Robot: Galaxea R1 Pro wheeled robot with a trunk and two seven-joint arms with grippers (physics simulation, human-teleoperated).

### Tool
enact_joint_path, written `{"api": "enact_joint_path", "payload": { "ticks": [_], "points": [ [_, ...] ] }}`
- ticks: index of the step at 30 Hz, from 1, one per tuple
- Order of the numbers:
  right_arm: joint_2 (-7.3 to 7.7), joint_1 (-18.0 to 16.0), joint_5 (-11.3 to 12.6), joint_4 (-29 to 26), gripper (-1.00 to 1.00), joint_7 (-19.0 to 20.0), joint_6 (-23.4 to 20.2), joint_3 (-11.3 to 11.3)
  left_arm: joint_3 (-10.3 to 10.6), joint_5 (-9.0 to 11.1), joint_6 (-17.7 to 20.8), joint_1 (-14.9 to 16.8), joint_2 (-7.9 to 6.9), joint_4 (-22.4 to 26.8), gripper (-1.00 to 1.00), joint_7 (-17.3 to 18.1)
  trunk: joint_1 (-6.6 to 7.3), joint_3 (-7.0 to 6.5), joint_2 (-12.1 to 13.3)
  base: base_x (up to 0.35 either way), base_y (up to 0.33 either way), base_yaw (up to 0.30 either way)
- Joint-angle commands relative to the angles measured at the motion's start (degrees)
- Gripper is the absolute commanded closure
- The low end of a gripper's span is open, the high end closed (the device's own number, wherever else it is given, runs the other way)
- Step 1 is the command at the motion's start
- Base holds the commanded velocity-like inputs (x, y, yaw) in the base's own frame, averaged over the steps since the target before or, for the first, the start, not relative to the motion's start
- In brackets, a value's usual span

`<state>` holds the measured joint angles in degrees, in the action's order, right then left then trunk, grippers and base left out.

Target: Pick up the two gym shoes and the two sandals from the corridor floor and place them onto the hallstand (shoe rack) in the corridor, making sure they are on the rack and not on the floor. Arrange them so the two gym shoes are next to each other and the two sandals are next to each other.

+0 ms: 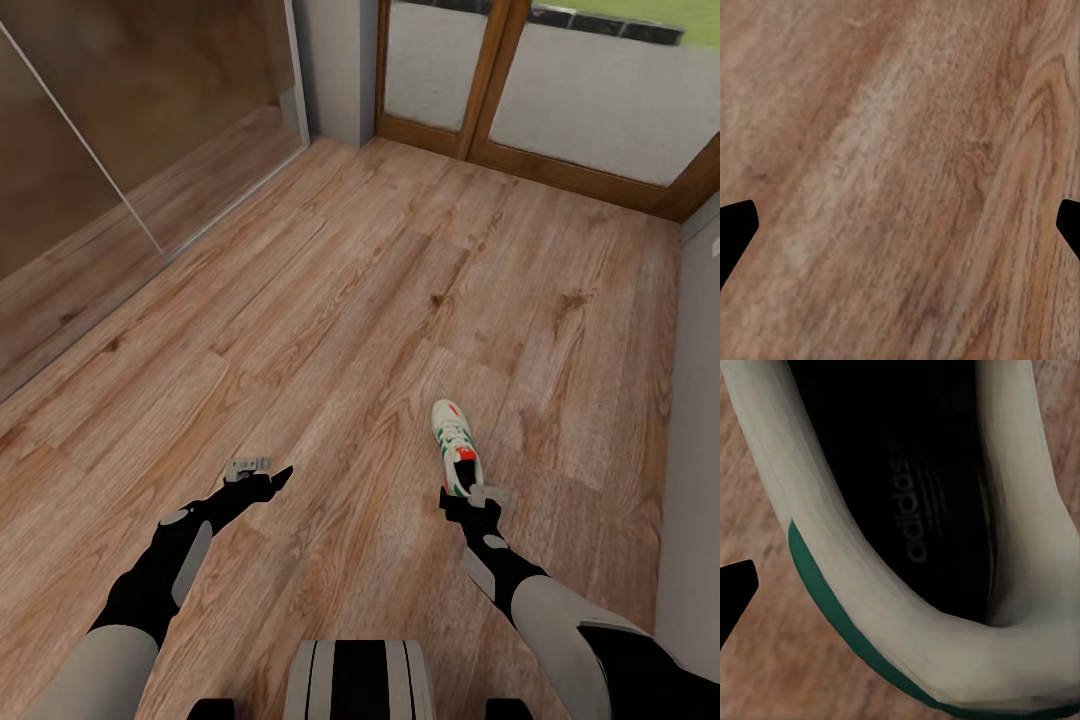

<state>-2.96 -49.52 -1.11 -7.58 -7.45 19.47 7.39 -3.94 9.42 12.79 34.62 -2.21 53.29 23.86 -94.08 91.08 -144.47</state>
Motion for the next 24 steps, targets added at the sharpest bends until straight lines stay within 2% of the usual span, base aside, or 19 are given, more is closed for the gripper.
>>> {"api": "enact_joint_path", "payload": {
  "ticks": [1, 4, 5, 24],
  "points": [
    [-0.03, 0.0, -0.1, 0.1, -1.0, 0.0, 0.2, 0.3, -0.1, 0.6, 0.6, 0.0, 0.01, 0.0, -1.0, 0.2, 0.01, 0.03, 0.0, 0.003, 0.0, 0.0],
    [-0.03, 0.0, -0.1, 0.1, -1.0, 0.0, 0.2, 0.3, -0.1, 0.6, 0.5, 0.0, 0.01, 0.0, -1.0, 0.2, 0.01, 0.03, 0.0, 0.002, 0.0, 0.0],
    [-0.03, 0.0, -0.1, 0.1, 1.0, 0.0, 0.2, 0.3, -0.1, 0.6, 0.6, 0.0, 0.01, 0.0, -1.0, 0.2, 0.01, 0.03, 0.0, 0.0, 0.0, 0.0],
    [-0.03, 0.0, -0.1, 0.1, 1.0, 0.0, 0.2, 0.3, -0.1, 0.6, 0.6, 0.0, 0.01, 0.0, -1.0, 0.2, 0.01, 0.03, 0.0, 0.0, 0.0, 0.0]
  ]
}}
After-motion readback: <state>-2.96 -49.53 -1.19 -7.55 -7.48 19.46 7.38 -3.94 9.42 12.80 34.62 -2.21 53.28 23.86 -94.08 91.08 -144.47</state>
